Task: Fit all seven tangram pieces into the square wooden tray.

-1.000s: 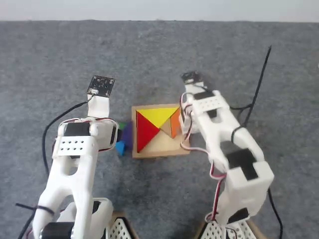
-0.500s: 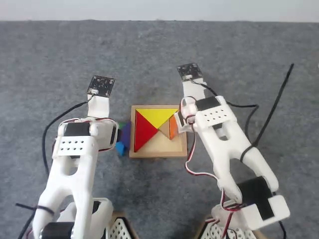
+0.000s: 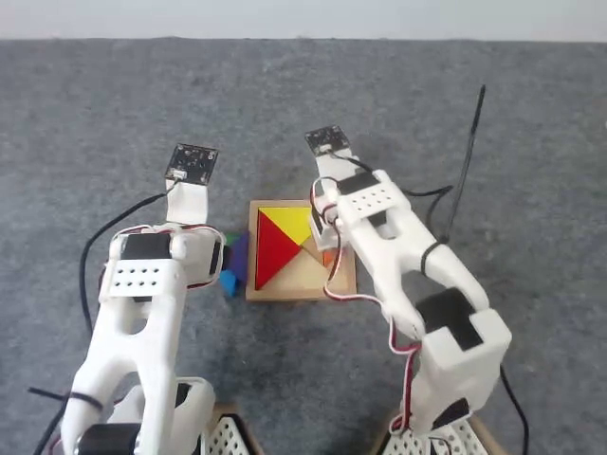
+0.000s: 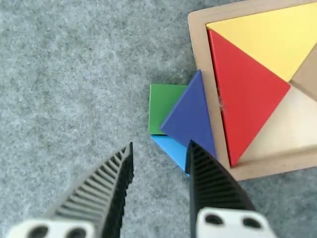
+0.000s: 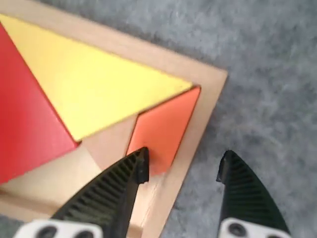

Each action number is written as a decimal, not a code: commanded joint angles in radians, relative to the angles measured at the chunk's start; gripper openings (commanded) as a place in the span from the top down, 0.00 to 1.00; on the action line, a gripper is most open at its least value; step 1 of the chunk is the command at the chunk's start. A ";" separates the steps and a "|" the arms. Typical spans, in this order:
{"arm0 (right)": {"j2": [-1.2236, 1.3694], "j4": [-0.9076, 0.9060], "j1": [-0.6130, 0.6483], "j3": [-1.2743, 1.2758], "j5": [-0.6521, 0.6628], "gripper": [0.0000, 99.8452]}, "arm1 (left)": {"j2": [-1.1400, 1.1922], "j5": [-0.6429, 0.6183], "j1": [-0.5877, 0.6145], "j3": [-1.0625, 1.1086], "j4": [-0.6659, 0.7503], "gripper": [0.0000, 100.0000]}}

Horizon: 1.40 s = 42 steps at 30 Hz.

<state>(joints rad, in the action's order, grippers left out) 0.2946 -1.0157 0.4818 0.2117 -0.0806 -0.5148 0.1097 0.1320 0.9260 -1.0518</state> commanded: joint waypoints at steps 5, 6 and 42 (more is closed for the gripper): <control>0.005 0.002 -0.033 -0.106 -0.009 0.76 | -0.005 0.006 0.008 -0.013 0.020 0.83; -0.010 -0.008 -0.033 -0.106 -0.014 0.76 | -0.006 0.006 0.017 -0.015 0.020 0.83; -0.975 0.219 -0.496 0.974 0.267 0.76 | 0.423 0.098 -0.094 -0.421 -0.157 0.83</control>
<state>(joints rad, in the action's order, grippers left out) -0.7089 -0.8347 0.0107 1.1983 0.1757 -0.0852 0.2202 0.0690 0.4979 -1.2421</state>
